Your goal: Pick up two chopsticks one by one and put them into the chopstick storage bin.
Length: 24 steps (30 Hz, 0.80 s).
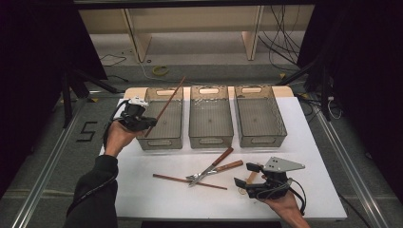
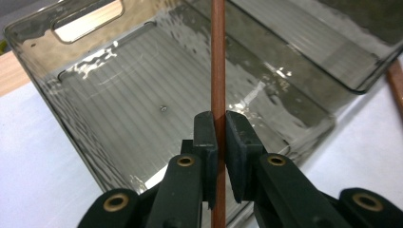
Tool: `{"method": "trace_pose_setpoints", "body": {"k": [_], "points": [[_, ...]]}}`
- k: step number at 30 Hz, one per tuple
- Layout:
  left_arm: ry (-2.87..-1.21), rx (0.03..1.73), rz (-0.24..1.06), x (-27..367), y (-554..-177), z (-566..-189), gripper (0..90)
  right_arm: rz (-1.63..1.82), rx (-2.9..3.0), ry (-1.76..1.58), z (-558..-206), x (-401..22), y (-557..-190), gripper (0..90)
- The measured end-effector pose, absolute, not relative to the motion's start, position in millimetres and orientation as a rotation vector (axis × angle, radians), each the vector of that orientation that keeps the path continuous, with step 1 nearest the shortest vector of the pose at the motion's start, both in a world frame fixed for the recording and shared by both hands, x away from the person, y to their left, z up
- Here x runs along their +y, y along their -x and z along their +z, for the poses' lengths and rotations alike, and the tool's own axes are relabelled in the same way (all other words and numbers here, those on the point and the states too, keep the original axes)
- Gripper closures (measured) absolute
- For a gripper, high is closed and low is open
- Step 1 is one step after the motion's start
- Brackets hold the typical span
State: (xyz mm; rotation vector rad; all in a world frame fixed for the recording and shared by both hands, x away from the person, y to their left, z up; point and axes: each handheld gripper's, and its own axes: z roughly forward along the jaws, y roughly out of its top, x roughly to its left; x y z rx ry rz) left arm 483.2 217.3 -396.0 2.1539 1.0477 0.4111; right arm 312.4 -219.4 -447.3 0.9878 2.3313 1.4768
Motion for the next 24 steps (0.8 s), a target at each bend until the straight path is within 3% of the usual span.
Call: {"method": "trace_pose_setpoints", "body": {"k": [24], "points": [[-2.143,1.179,0.373,220.3,-495.6,-419.5,82.4,1.483,2.330,-0.993,-447.8,-219.6,-313.1,27.0]]}}
